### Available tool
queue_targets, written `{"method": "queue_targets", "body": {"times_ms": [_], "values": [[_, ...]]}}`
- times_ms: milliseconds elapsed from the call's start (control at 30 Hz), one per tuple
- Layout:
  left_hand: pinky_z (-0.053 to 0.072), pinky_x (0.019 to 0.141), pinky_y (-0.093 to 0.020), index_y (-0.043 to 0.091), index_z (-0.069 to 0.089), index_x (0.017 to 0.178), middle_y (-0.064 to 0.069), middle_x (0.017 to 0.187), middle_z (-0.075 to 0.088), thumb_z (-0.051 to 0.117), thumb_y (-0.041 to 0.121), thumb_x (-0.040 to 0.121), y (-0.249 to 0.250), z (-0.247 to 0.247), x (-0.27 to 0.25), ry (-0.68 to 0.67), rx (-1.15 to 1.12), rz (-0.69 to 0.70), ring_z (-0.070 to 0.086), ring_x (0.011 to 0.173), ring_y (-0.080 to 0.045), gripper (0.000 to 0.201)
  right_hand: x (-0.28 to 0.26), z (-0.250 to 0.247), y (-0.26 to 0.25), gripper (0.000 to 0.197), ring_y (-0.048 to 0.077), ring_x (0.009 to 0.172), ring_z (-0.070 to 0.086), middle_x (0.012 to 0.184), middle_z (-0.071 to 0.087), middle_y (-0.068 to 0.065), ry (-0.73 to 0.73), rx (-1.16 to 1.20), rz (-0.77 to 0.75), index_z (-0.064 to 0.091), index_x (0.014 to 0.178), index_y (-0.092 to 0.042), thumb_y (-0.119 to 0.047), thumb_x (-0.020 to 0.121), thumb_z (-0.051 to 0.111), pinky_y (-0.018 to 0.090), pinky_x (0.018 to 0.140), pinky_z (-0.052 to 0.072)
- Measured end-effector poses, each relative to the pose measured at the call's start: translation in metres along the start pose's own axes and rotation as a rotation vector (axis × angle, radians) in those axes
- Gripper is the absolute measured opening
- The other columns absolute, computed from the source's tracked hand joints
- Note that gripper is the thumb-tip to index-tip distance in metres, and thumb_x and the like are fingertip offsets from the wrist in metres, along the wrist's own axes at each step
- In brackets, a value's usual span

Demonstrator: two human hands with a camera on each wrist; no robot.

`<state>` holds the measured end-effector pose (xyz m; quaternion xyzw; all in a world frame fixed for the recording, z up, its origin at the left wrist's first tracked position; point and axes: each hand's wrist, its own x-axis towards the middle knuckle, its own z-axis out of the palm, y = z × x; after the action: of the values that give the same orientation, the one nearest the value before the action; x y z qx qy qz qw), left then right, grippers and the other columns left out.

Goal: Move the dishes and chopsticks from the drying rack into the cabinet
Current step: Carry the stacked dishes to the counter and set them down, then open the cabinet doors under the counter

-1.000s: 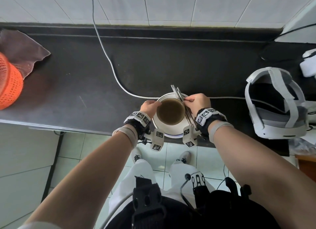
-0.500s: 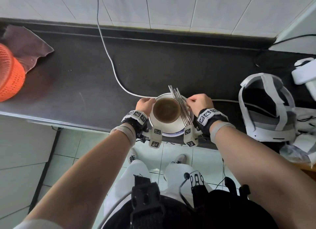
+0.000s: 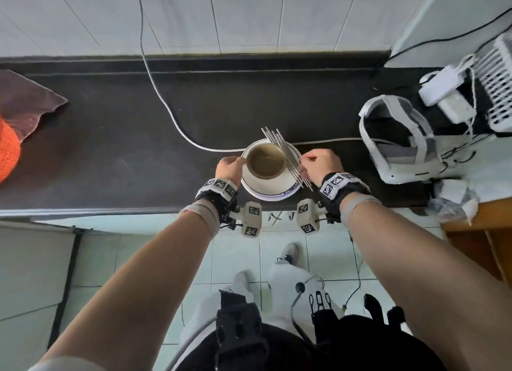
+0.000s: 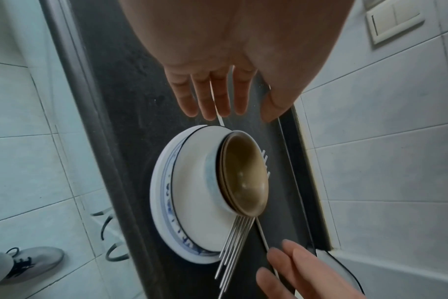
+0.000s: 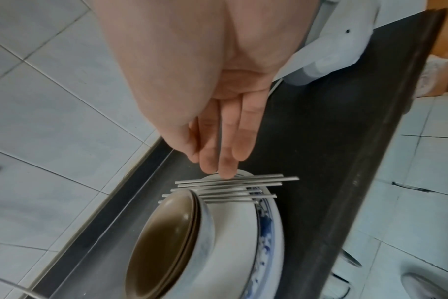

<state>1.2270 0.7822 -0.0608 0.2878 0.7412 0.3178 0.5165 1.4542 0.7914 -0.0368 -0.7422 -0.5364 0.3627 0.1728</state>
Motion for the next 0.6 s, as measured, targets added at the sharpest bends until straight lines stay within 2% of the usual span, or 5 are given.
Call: {"method": "queue_targets", "body": {"times_ms": [100,233,433,533,600], "values": [[0.036,0.058,-0.025,0.016,0.062,0.066,0.000,0.052,0.051,0.062,0.024,0.071,-0.017,-0.006,-0.015,-0.012,-0.096,-0.052,0.046,0.054,-0.019,0.010,-0.033,0.010,0.010,0.019,0.015,0.063,0.075,0.076,0.077,-0.004,-0.024,0.075,0.048,0.075,0.087,-0.017,-0.024,0.095,0.060,0.036,0.070,0.064],[0.044,0.043,-0.019,0.008,0.060,0.081,-0.004,0.062,0.056,0.059,0.010,0.095,-0.051,-0.006,-0.037,-0.114,-0.075,-0.185,0.052,0.051,-0.018,0.015,-0.067,0.030,0.039,0.017,0.019,0.062,0.075,0.076,0.077,0.000,-0.052,0.139,0.147,0.075,0.091,-0.015,-0.025,0.096,0.062,0.029,0.059,0.059],[0.046,0.057,-0.026,0.007,0.060,0.102,-0.003,0.073,0.062,0.055,0.011,0.099,-0.094,0.009,-0.046,-0.178,0.000,-0.338,0.057,0.060,-0.016,0.007,-0.072,0.059,0.098,0.019,0.021,0.062,0.075,0.076,0.077,0.001,-0.120,0.180,0.317,0.074,0.090,-0.012,-0.022,0.094,0.058,0.035,0.067,0.061],[0.046,0.059,-0.026,0.007,0.063,0.101,-0.003,0.074,0.063,0.055,0.012,0.101,-0.116,0.028,-0.036,-0.162,0.032,-0.385,0.057,0.060,-0.016,0.009,-0.050,0.082,0.129,0.018,0.023,0.059,0.069,0.080,0.076,0.004,-0.218,0.178,0.436,0.071,0.081,-0.012,-0.022,0.089,0.058,0.033,0.062,0.057],[0.045,0.058,-0.026,0.008,0.063,0.092,-0.003,0.073,0.062,0.055,0.011,0.100,-0.136,0.042,-0.022,-0.152,0.051,-0.418,0.055,0.059,-0.016,0.013,-0.031,0.104,0.152,0.015,0.027,0.069,0.066,0.090,0.072,0.010,-0.311,0.131,0.459,0.068,0.078,-0.015,-0.023,0.085,0.058,0.033,0.067,0.056]]}}
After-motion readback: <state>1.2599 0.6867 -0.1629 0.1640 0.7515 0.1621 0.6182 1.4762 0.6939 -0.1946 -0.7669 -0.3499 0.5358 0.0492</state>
